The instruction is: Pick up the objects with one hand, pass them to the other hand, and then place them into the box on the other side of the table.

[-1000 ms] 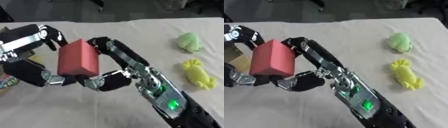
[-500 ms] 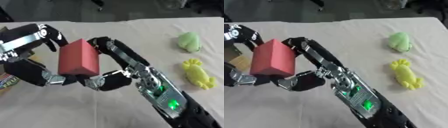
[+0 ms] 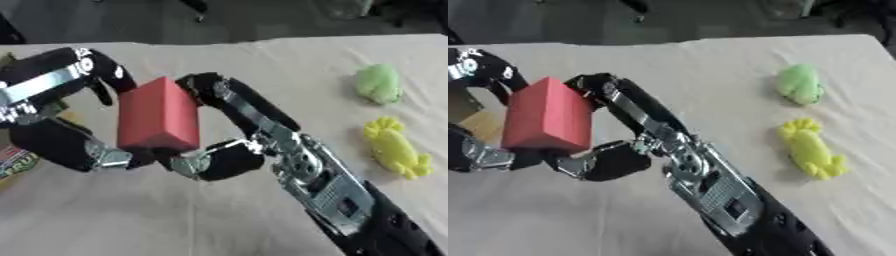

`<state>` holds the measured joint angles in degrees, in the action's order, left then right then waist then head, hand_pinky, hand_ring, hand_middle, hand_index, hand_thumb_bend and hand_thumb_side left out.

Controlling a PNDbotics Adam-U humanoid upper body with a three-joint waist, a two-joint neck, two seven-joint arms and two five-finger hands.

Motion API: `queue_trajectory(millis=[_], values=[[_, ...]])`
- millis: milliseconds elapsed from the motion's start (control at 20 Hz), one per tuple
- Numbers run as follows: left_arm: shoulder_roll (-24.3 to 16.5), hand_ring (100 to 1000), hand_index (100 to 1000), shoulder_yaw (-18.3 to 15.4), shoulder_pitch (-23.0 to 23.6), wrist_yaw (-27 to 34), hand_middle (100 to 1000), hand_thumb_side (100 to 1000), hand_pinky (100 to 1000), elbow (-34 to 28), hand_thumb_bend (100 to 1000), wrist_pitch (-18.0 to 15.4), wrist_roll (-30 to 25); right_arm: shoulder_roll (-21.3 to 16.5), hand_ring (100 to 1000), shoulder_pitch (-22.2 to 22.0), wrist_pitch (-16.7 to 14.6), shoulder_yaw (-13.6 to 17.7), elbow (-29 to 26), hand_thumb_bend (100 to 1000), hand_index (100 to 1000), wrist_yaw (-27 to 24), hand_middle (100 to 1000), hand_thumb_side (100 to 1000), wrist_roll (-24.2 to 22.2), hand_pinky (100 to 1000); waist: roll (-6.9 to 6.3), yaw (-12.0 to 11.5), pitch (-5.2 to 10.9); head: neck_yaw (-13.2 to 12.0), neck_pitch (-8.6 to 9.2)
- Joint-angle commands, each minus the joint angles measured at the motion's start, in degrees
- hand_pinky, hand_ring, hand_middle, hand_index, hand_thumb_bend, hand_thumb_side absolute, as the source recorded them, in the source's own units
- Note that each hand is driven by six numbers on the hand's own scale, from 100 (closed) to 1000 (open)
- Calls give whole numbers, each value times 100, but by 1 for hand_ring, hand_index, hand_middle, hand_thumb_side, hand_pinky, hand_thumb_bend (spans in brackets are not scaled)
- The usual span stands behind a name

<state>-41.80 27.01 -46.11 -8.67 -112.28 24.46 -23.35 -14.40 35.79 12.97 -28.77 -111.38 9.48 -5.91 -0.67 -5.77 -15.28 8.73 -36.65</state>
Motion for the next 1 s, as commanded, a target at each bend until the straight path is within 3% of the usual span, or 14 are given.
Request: queue_trajectory(millis=[50, 500, 1000], values=[[-148, 684, 432, -116, -65, -68, 492, 308, 642, 53, 313, 48, 131, 16, 569, 98, -57, -80, -104, 318, 627, -60, 527, 195, -59, 753, -10, -7, 80, 5, 33], [-174, 675, 406, -132, -39, -124, 479, 291, 639, 68, 347, -14, 184, -2, 614, 79, -158, -55, -83, 435, 700, 15, 583, 285, -161, 777, -10, -8, 77, 4, 64], [-227, 650, 395, -168, 32, -138, 458, 250, 628, 109, 383, -51, 224, -56, 659, 48, -506, 43, -83, 453, 770, 21, 635, 306, -431, 794, -13, 9, 69, -7, 96]])
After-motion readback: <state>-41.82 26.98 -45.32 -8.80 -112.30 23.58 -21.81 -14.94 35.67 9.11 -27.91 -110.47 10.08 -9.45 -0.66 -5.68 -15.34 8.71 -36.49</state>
